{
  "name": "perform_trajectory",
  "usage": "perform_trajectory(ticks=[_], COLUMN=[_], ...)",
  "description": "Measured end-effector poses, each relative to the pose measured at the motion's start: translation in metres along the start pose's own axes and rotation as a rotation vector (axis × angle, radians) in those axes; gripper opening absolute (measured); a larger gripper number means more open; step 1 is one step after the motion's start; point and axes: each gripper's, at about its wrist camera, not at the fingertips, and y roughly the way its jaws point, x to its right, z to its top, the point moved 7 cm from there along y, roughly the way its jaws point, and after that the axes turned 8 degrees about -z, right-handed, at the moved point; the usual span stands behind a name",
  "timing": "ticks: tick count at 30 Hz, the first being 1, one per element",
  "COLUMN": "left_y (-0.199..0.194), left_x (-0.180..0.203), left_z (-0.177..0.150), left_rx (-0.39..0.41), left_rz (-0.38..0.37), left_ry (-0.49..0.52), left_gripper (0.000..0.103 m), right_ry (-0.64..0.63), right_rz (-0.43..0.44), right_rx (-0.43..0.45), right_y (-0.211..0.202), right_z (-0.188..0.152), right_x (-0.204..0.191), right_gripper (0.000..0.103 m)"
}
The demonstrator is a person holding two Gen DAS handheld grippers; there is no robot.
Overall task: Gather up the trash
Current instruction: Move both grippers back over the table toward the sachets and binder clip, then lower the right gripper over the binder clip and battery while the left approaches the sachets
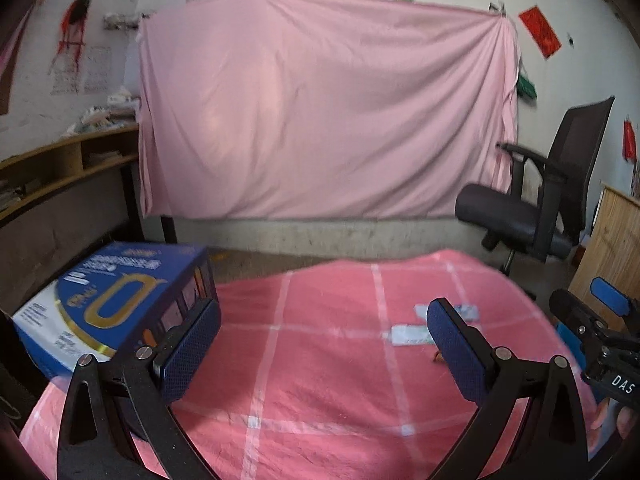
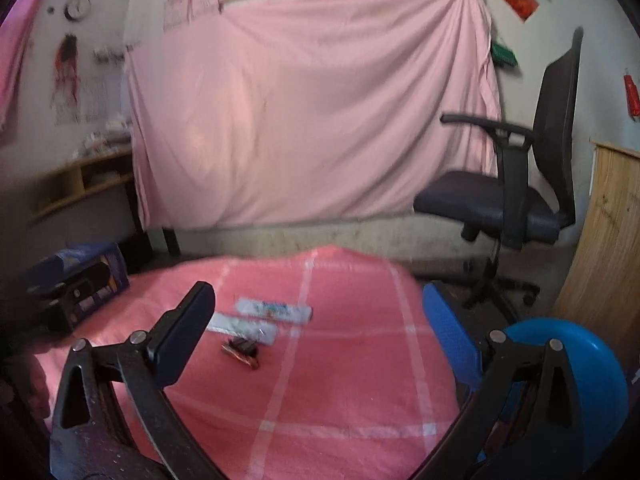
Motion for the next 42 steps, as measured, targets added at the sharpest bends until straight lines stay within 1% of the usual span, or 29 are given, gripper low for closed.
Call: perform_trajectory(ticks=[3,7,9,11,13,15,17,19,21,25,27,29,30,32,35,38,42], left_y=[0.018,0.037,0.046,0.053,0.060,0.064,0.068,0.072,0.076,0.077,0.078,0.078,0.078,0.076,0.076,0.080,0.094], left_x=[-0.001,0.000,0.001,-0.004,-0.006,-0.008,-0.012,-0.015,-0.019,-0.025,-0.025,-0.023,-0.022,-0.015,-0.001,0.016,0.040], left_z=[-0.006,-0.012,-0.013,-0.012,-0.012,-0.012,-0.014,-0.014,-0.014,-0.014,-0.014,-0.015,-0.015,-0.014,-0.014,-0.016,-0.021], left_rx=[-0.078,-0.146,-0.177,-0.199,-0.214,-0.226,-0.243,-0.250,-0.262,-0.275,-0.284,-0.296,-0.299,-0.294,-0.293,-0.306,-0.357], left_rz=[-0.020,-0.024,-0.037,-0.037,-0.035,-0.035,-0.038,-0.046,-0.052,-0.069,-0.082,-0.098,-0.102,-0.120,-0.148,-0.185,-0.253], left_ry=[-0.004,-0.010,-0.017,-0.025,-0.029,-0.032,-0.038,-0.050,-0.064,-0.092,-0.105,-0.105,-0.098,-0.071,-0.011,0.051,0.130], left_gripper=[0.101,0.099,0.092,0.086,0.082,0.074,0.071,0.067,0.064,0.059,0.057,0.057,0.057,0.057,0.057,0.057,0.057], right_ry=[0.027,0.055,0.051,0.037,0.033,0.032,-0.011,-0.057,-0.086,-0.155,-0.162,-0.155,-0.139,-0.087,-0.007,0.037,0.038], right_rz=[0.012,0.055,0.080,0.102,0.143,0.193,0.194,0.188,0.187,0.137,0.130,0.132,0.148,0.185,0.216,0.203,0.165], right_rx=[-0.074,-0.159,-0.205,-0.253,-0.314,-0.383,-0.418,-0.434,-0.444,-0.455,-0.451,-0.453,-0.457,-0.467,-0.463,-0.458,-0.437], right_y=[0.014,0.030,0.039,0.046,0.054,0.062,0.065,0.068,0.071,0.079,0.079,0.076,0.073,0.067,0.060,0.054,0.045], right_z=[-0.007,-0.018,-0.023,-0.028,-0.035,-0.045,-0.052,-0.055,-0.057,-0.058,-0.058,-0.059,-0.059,-0.060,-0.060,-0.060,-0.058], right_x=[0.004,0.006,0.002,-0.006,-0.016,-0.030,-0.043,-0.055,-0.065,-0.075,-0.072,-0.063,-0.057,-0.043,-0.021,0.001,0.020], right_gripper=[0.103,0.103,0.101,0.095,0.093,0.091,0.085,0.081,0.080,0.075,0.068,0.048,0.045,0.045,0.041,0.041,0.041])
